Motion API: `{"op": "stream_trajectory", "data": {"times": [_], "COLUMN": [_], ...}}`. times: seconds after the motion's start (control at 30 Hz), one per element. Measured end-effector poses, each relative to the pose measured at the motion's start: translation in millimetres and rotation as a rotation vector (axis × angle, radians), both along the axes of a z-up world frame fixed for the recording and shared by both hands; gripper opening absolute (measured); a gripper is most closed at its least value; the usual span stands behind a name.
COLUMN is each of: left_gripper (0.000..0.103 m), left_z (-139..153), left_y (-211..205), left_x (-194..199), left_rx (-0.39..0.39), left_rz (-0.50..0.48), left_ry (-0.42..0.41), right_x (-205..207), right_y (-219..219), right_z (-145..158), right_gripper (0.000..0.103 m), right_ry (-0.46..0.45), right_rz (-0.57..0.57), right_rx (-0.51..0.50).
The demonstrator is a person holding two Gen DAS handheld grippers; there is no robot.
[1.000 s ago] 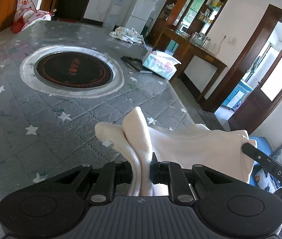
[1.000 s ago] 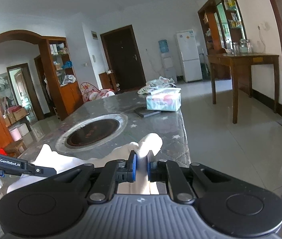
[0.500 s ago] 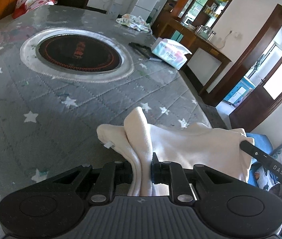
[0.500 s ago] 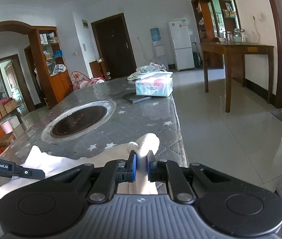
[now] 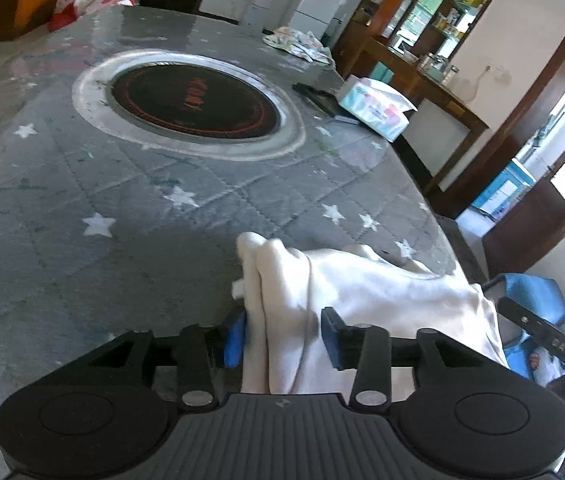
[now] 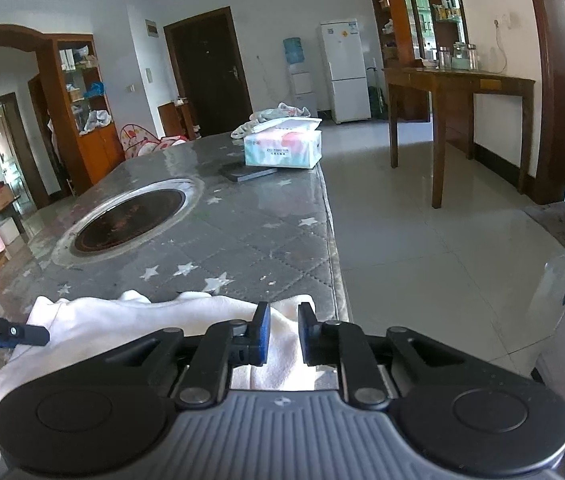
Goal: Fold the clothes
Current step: 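Lower the sweatshirt onto the table and open both grippers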
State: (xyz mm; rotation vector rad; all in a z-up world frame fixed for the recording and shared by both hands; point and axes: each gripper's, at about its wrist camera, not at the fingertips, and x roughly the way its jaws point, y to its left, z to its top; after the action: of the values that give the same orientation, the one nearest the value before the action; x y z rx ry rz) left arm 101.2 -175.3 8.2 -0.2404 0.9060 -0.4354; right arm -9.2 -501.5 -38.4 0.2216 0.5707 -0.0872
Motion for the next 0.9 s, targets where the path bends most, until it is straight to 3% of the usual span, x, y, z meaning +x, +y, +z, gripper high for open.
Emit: {"op": "stream_trajectory", "data": {"times": [0.2,0.27,0.33,0.57,0.9], "left_gripper": [0.052,0.054,0.054,0.058,0.064], "left_z": [-1,-1,0,5,7], "left_y": [4,2,1,-8,-18], "left_x": [3,2,-1,-16,-41], "left_rx": [0.033,0.048,0.058,0.105,0.168], "left_rz": [0.038,0.039,0.036,0.004,-0.033], "left_ry": [-0.006,-0.012,-0.019,-0.063,-0.112], "right_x": [-2,-3,-3,-5,-16], "right_y": [12,22,32,66,99], "right_z": [8,10,11,9,-6], "right_gripper": [0.038,0.053,0.054,0.074,0.084], "right_ry": [-0.019,-0.02,-0.021,0.003,0.063], "right_rz": [0.043,0.076,0.109,0.201,0.275], "right_rx": [-0.007,-0.011,-0.016,-0.066,-0.172]}}
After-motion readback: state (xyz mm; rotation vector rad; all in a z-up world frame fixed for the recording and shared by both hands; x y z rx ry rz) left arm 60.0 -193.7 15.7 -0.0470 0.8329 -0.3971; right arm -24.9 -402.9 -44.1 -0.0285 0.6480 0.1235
